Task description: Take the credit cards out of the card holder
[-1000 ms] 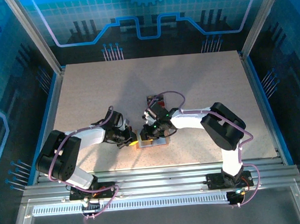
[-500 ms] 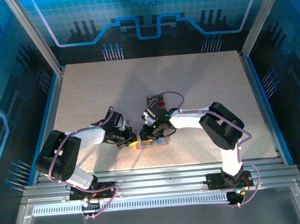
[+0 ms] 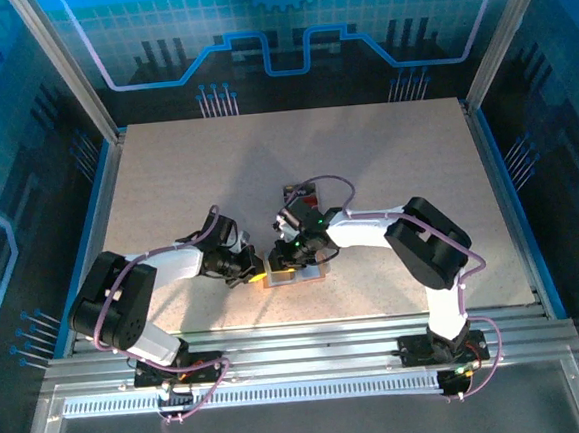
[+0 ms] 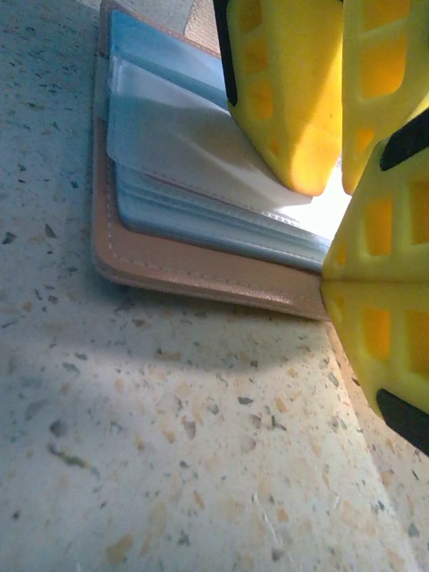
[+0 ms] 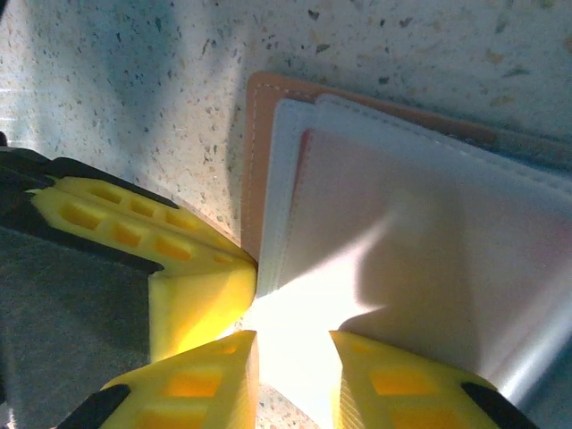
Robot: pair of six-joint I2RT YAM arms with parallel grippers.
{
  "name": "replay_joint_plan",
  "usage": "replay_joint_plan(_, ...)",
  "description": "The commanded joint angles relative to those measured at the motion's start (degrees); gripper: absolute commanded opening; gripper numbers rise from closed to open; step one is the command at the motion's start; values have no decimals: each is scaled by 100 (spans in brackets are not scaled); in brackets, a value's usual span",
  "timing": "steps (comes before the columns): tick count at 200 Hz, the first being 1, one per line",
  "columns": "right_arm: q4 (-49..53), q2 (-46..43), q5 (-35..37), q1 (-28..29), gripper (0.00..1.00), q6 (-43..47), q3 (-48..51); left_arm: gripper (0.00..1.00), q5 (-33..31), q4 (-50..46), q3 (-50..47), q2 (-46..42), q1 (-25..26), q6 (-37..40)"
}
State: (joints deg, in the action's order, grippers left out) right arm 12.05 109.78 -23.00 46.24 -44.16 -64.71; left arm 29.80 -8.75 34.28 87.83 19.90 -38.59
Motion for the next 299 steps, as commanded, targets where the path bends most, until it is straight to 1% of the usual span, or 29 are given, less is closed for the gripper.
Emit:
replay_joint_plan(1, -155, -276, -52, 70, 26, -135, 133, 1, -71, -214, -40, 68, 27, 148)
replay_joint_plan(22, -109, -325, 55, 40, 27, -113, 100, 1, -79, -244, -1, 88, 31, 167)
replay_joint_plan(64, 694, -123, 505, 4, 27, 200, -145, 1, -61, -242, 35, 127, 31, 180)
replay_joint_plan(102, 1001, -113, 717, -1, 27, 330, -167, 1, -56, -220, 26, 173, 31, 194)
replay_joint_plan(144, 717, -350, 628, -77, 27, 191, 65, 1, -56, -215, 41, 179, 27, 194)
replay_joint_plan(178, 364, -394, 438, -129, 26, 18, 244, 0, -20, -232, 134, -30, 31, 81)
replay_joint_plan(227, -10, -414, 270, -177, 26, -142, 453, 2, 149, 30, 174, -375, 77, -333)
replay_joint_plan(259, -288, -463, 131, -246, 26, -259, 629, 2, 159, 162, 175, -338, 189, -492)
replay_joint_plan(299, -523, -508, 14, -317, 26, -359, 794, 2, 204, 381, 128, -51, 266, -564)
